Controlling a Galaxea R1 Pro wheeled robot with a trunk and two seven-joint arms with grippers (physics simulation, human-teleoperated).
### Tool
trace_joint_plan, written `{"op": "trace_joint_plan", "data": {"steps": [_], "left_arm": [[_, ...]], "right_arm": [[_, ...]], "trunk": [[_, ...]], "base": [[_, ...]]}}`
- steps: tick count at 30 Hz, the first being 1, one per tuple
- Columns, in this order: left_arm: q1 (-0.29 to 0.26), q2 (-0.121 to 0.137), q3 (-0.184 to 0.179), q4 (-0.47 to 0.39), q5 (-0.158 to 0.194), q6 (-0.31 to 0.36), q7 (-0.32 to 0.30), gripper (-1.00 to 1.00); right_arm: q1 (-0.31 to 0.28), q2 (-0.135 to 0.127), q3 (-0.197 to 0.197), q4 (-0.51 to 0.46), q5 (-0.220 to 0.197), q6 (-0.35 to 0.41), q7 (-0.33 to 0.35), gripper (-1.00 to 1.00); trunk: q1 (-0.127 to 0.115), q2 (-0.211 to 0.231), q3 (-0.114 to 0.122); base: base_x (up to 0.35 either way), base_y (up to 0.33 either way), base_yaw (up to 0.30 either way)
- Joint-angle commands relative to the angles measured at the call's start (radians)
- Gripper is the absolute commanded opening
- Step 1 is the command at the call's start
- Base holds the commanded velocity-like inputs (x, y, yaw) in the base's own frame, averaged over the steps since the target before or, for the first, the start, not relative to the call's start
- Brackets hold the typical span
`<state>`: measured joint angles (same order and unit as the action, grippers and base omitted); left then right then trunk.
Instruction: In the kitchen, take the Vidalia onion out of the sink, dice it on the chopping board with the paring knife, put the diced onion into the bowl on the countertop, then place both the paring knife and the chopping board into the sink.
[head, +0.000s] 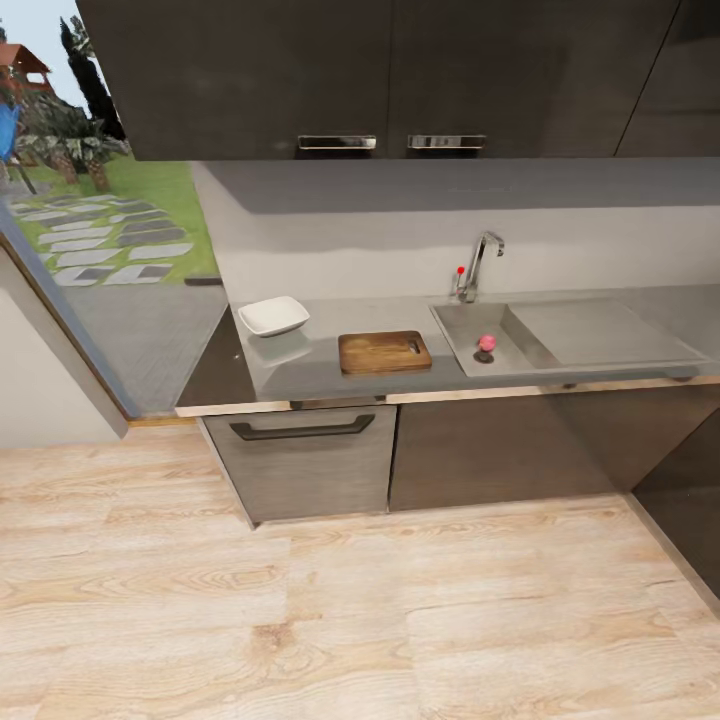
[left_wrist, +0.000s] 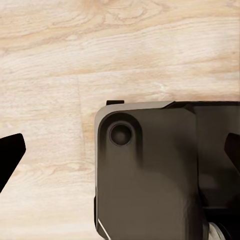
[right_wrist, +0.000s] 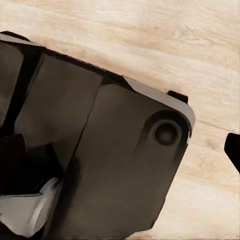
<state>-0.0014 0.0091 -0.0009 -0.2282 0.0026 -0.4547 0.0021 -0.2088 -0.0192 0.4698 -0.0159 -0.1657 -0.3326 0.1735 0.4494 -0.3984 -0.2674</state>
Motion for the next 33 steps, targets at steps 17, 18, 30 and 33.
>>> {"op": "trace_joint_plan", "data": {"steps": [17,18,30,33], "left_arm": [[0.0,0.002,0.004,0.0,0.002,-0.002,0.001,1.0],[0.0,0.002,0.004,0.0,0.002,-0.002,0.001,1.0],[-0.007,-0.033,0.007,-0.035,0.005,0.002,0.165,1.0],[-0.007,-0.034,0.006,-0.036,0.006,-0.001,0.185,1.0]], "right_arm": [[0.086,-0.027,-0.002,-0.035,-0.414,-0.112,-0.04,1.0],[0.087,-0.029,-0.002,-0.042,-0.415,-0.121,-0.044,1.0],[0.086,-0.036,-0.001,-0.235,-0.419,-0.159,-0.263,1.0],[0.086,-0.035,0.0,-0.233,-0.419,-0.16,-0.264,1.0]], "trunk": [[0.001,-0.002,0.01],[0.001,-0.002,0.011],[0.001,-0.002,0.028],[0.001,-0.002,0.032]], "base": [[0.0,0.0,0.0],[0.0,0.0,0.0],[0.0,0.0,0.0],[0.0,0.0,0.0]]}}
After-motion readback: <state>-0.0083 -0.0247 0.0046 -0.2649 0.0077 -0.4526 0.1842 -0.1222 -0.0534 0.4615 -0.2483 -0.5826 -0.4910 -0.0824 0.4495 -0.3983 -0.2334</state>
